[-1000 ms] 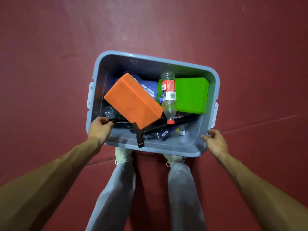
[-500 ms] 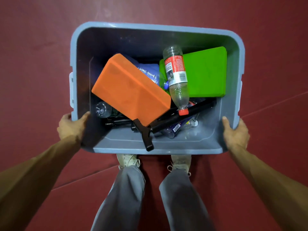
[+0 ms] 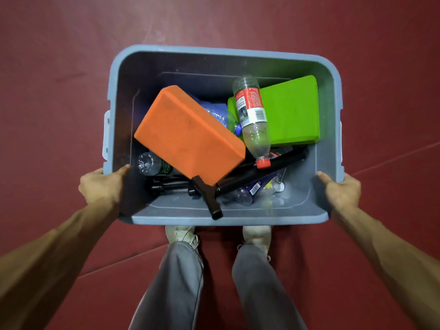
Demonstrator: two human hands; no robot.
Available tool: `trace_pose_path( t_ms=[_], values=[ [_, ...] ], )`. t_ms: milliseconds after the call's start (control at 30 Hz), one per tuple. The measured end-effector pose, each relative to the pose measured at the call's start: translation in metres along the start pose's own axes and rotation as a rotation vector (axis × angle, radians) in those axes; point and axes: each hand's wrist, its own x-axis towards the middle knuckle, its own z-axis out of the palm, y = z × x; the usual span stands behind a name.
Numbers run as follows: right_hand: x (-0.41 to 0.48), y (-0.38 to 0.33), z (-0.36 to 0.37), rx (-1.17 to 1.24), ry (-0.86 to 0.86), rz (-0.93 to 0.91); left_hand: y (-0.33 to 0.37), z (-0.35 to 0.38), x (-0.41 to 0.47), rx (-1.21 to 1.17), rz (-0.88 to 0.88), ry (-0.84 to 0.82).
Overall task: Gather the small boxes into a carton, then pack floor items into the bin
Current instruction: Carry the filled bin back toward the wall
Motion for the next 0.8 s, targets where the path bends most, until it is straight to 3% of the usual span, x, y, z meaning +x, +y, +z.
trace_pose_path(
  t_ms=[233, 600, 800],
  values=[
    [-0.040, -0.091, -0.063, -0.001, -0.014, -0.116, 0.044, -0.089, -0.047, -0.063, -0.020, -0.004],
    [-0.203, -0.295, -0.238, 0.091, 0.023, -0.194, 0.247, -0.333, -0.145, -0.054, 0.143, 0.042],
    [-0.239, -0.380, -0.323, 0.229, 0.082, -0.240, 0.341, -0.401, -0.195, -0.135, 0.277, 0.025]
  ],
)
